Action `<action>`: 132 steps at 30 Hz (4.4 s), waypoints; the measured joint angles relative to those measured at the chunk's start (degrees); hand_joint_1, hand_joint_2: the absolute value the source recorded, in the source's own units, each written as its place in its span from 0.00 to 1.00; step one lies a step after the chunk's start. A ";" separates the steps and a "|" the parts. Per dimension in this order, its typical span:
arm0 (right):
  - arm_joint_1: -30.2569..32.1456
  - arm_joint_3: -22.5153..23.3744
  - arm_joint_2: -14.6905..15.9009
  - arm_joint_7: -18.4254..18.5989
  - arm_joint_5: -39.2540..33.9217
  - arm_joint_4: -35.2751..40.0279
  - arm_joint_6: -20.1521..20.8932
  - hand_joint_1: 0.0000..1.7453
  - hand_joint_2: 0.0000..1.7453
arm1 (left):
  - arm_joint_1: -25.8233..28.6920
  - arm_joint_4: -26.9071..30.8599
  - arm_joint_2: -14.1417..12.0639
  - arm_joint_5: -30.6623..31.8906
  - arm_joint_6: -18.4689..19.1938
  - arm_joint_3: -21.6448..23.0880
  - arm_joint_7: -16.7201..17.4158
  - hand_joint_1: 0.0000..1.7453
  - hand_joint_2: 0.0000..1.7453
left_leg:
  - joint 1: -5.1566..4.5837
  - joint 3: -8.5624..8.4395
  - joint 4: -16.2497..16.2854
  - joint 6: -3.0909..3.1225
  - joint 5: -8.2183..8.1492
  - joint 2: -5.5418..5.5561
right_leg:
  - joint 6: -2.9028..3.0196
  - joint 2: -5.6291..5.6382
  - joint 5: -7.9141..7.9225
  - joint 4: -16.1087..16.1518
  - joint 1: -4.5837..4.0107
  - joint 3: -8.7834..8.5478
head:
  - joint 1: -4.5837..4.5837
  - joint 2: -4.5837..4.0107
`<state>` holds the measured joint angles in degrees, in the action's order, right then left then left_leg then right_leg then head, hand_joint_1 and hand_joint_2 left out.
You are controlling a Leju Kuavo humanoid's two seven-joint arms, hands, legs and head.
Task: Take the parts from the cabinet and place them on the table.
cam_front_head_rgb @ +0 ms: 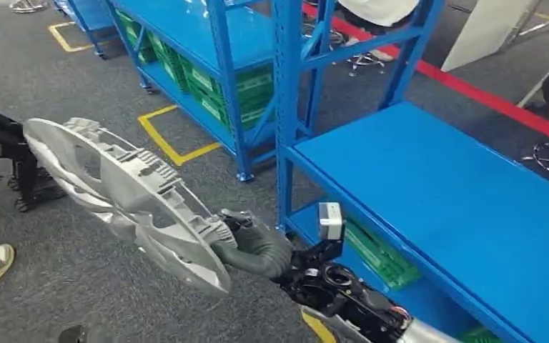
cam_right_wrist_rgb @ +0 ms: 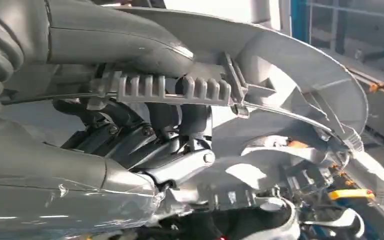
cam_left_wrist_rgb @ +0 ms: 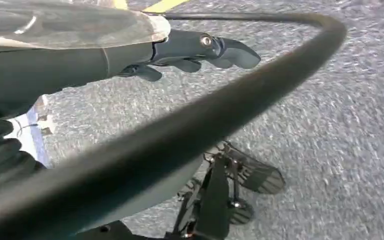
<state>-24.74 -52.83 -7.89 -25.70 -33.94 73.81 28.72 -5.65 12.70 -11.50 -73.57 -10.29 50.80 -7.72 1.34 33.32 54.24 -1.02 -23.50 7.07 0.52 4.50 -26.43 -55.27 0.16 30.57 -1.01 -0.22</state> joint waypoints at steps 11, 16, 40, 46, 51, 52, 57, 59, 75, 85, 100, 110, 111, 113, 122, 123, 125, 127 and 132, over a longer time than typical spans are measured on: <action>0.04 0.57 0.22 -0.39 0.02 0.02 -0.44 1.00 1.00 | 0.09 -0.07 -0.42 0.50 0.00 0.02 1.01 0.00 1.00 | 0.66 5.43 8.40 -2.67 -1.34 -7.69 | 0.56 -8.23 0.06 1.50 0.46 -1.75 | 2.67 0.00; -0.03 0.59 0.28 -0.48 0.11 0.02 -0.37 1.00 1.00 | -0.28 -0.09 -0.37 0.41 -0.15 0.02 1.05 0.00 1.00 | 0.03 1.33 0.63 -0.99 0.48 -10.04 | -1.18 -10.98 -1.47 1.17 -0.30 -2.71 | 2.58 0.00; 0.20 0.85 0.26 0.20 0.52 -0.28 0.46 1.00 1.00 | -0.04 -0.15 -0.28 -0.46 -0.92 0.00 1.27 0.00 1.00 | 0.43 9.66 16.05 -2.46 -4.95 -6.77 | 1.05 -7.43 -0.14 1.79 0.10 -2.17 | 2.05 0.00; 0.48 1.03 0.26 0.48 0.74 -0.15 0.13 1.00 1.00 | -0.24 -0.15 -0.37 -0.24 -0.66 0.02 1.18 0.00 1.00 | 0.07 1.69 0.89 -1.19 0.63 -9.50 | -0.94 -10.50 -1.85 0.83 -0.36 -2.71 | 2.28 0.00; 0.66 1.18 0.26 0.46 0.79 0.04 0.13 1.00 1.00 | -0.18 -0.17 -0.44 -0.22 -0.66 0.02 1.18 0.00 1.00 | 0.17 1.44 0.77 0.70 0.60 -6.83 | -1.89 -5.50 -7.62 -7.73 0.35 0.50 | 1.05 0.00; 0.78 1.29 0.28 0.46 0.79 0.04 0.11 1.00 1.00 | -0.19 -0.17 -0.44 -0.22 -0.66 0.02 1.18 0.00 1.00 | 0.01 1.47 0.77 0.80 0.57 -6.23 | -1.88 -4.98 -9.81 -13.01 0.27 2.97 | 0.61 0.00; 1.14 1.40 0.42 0.48 0.79 0.04 -0.02 1.00 1.00 | -0.15 -0.17 -0.42 -0.22 -0.66 0.02 1.18 0.00 1.00 | -0.68 1.14 0.81 0.97 0.59 -2.27 | -0.29 -3.77 -4.11 -9.69 -0.24 2.85 | -0.17 0.00; 1.11 1.40 0.44 0.46 0.79 0.07 -0.02 1.00 1.00 | -0.18 -0.15 -0.11 -0.22 -0.63 0.02 1.18 0.00 1.00 | -0.58 1.13 0.82 0.78 0.68 -0.90 | 0.88 1.67 -0.88 -1.61 -0.39 -0.58 | -0.33 0.00; 0.77 1.01 0.39 1.49 0.42 0.37 0.18 1.00 1.00 | -0.44 -0.15 -0.15 -0.64 -1.18 -0.07 1.22 0.00 1.00 | 0.27 1.12 1.31 -1.72 0.05 -11.06 | -0.52 -10.34 -1.74 0.75 -0.77 -2.41 | 3.00 0.00; 0.80 0.17 0.28 1.51 0.33 0.66 0.20 1.00 1.00 | -0.26 -0.17 -0.22 -0.70 -1.33 -0.09 1.31 0.00 1.00 | -0.76 1.09 1.43 1.31 -0.13 -4.53 | -1.17 -4.73 -10.57 -19.25 -0.22 6.48 | -0.33 0.00; 0.65 -0.13 0.07 1.33 0.17 0.79 0.50 1.00 1.00 | -0.24 -0.17 0.02 -1.44 -1.90 -0.39 1.81 0.00 1.00 | -0.08 10.45 18.30 -1.91 -7.10 -6.34 | 1.70 -6.81 0.21 2.55 -0.72 -2.32 | 0.70 0.00; 0.26 -0.66 -0.13 1.35 0.28 0.79 0.77 1.00 1.00 | -0.13 -0.17 -0.15 -1.49 -2.05 -0.61 1.81 0.00 1.00 | 0.65 1.47 1.65 -0.18 0.12 -8.19 | -2.03 -9.38 -3.15 -0.13 0.04 -2.41 | 0.90 0.00; 0.22 -0.68 -0.17 1.31 0.28 0.79 0.77 1.00 1.00 | -0.25 -0.17 -0.15 -1.49 -2.05 -0.63 1.81 0.00 1.00 | 0.61 1.47 1.64 0.18 0.15 -7.72 | -2.07 -6.98 -5.25 -2.93 0.13 -1.35 | 0.68 0.00; 0.30 -0.68 -0.17 1.31 0.28 0.79 0.77 1.00 1.00 | -0.39 -0.17 -0.20 -1.49 -2.05 -0.72 1.81 0.00 1.00 | 0.30 1.58 1.64 0.63 0.22 -6.37 | -1.97 -5.07 -10.10 -13.37 0.04 3.25 | -0.33 0.00; 0.33 -0.64 -0.17 0.98 0.52 0.74 0.57 1.00 1.00 | -0.23 -0.17 -0.09 -1.16 -1.55 -0.81 1.77 0.00 1.00 | 0.26 2.14 1.48 -0.10 1.07 0.33 | 1.23 0.38 -1.58 -0.25 -1.08 -1.34 | -1.66 0.00; 0.31 -0.63 -0.17 0.90 0.66 0.74 0.55 1.00 1.00 | 0.00 -0.17 -0.13 -0.99 -1.34 -0.79 1.77 0.00 1.00 | 0.33 2.17 1.17 -0.51 1.32 0.99 | 1.37 -0.22 -1.65 -0.03 -1.12 -1.47 | -1.97 0.00; 0.32 -0.52 -0.17 0.74 0.81 0.74 0.44 1.00 1.00 | 0.29 -0.22 -0.20 -0.63 -1.09 -0.79 1.77 0.00 1.00 | 0.07 2.46 1.65 -0.77 1.07 -0.18 | 1.18 -2.35 -0.42 2.09 -0.25 -2.87 | -1.70 0.00; 0.38 -0.37 -0.17 0.55 1.01 0.76 0.39 1.00 1.00 | -0.15 -0.22 -0.26 -0.37 -0.96 -0.77 1.66 0.00 1.00 | -0.28 5.76 7.99 -1.13 -3.31 -4.98 | 1.71 -3.74 0.12 2.65 -0.32 -2.84 | -0.70 0.00; 0.97 0.06 -0.07 0.55 1.40 0.76 0.00 1.00 1.00 | -0.18 -0.22 -0.37 -0.15 -0.81 -0.77 1.64 0.00 1.00 | 0.50 7.83 13.96 -2.60 -4.00 -7.09 | 1.27 -7.96 -0.17 2.34 -0.07 -2.43 | 0.79 0.00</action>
<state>-23.77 -52.76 -7.96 -25.16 -32.55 74.58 28.72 -5.84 12.48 -11.87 -73.72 -11.10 50.03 -6.08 1.84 41.15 68.21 -3.62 -27.50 -0.01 1.79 -3.46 -26.60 -52.92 0.09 28.14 -0.22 -0.22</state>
